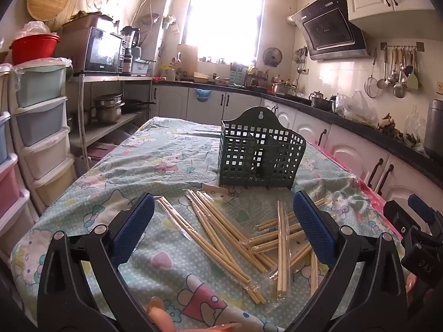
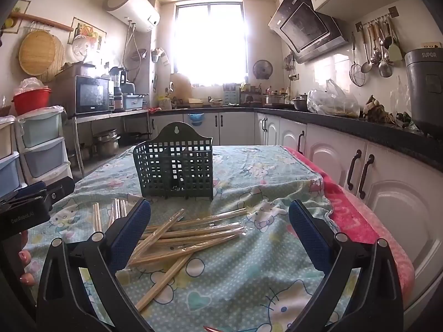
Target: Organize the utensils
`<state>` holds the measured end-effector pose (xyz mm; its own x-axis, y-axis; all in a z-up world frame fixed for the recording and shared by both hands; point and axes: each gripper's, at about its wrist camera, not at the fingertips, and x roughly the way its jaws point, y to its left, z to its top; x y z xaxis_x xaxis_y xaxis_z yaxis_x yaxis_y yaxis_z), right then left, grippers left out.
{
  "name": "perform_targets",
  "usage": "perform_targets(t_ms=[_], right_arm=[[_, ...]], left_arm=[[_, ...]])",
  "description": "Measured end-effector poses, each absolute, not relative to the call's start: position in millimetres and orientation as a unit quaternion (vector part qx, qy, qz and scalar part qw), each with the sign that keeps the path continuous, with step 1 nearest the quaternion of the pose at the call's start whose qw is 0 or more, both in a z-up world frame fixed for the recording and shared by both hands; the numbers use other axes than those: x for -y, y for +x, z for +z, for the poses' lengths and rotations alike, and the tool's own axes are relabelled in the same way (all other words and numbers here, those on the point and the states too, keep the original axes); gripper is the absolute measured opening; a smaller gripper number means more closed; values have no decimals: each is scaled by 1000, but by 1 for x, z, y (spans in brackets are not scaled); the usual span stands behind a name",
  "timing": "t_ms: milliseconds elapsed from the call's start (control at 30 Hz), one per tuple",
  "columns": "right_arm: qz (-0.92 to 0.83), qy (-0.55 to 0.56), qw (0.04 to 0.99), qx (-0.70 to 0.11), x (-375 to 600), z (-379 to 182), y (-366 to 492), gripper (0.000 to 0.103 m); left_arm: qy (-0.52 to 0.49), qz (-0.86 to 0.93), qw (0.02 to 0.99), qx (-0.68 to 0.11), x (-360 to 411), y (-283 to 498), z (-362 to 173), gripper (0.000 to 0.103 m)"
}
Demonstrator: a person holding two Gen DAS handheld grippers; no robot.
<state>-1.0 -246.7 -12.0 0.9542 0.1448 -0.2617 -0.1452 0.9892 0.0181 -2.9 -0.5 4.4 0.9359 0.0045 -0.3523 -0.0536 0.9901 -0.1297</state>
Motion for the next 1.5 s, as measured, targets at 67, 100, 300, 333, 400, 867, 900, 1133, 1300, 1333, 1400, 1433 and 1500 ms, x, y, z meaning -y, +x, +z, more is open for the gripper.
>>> perform_targets(t_ms=[67, 100, 300, 333, 400, 867, 900, 1133, 1300, 1333, 1400, 1433, 1500], right_arm=[[75, -2, 988, -132, 246, -11, -3, 97], [75, -2, 988, -132, 247, -11, -3, 97], [74, -1, 988, -132, 247, -11, -3, 97], [75, -1, 988, -133, 247, -11, -3, 97], [75, -1, 988, -133, 247, -11, -3, 97], [75, -1, 988, -133, 248, -11, -3, 97], [75, -1, 988, -133, 248, -11, -3, 97], [75, -1, 988, -133, 248, -11, -4, 97], [75, -1, 988, -133, 248, -10, -4, 97], [75, 0, 988, -133, 247, -10, -4, 97], [75, 0, 988, -133, 247, -10, -5, 97], [75, -1, 988, -132, 248, -10, -4, 97], [76, -1, 988, -132, 247, -10, -5, 97]], left_arm=[[-69, 14, 982, -178, 1, -4, 5, 93], [-69, 15, 981, -178, 1, -4, 6, 93], [-68, 12, 981, -179, 4, -3, 6, 93], [-68, 12, 981, -179, 4, -3, 6, 93], [-68, 12, 982, -178, 4, -3, 6, 93], [-69, 11, 982, -176, 6, -5, 7, 93], [-68, 11, 982, -176, 6, -5, 7, 93], [-70, 10, 982, -176, 5, -5, 7, 93], [-70, 10, 982, -176, 5, -5, 7, 93], [-69, 10, 982, -176, 6, -6, 7, 93], [-69, 11, 982, -175, 5, -6, 7, 93], [-69, 11, 982, -176, 5, -5, 7, 93], [-69, 11, 982, -176, 5, -5, 7, 93]])
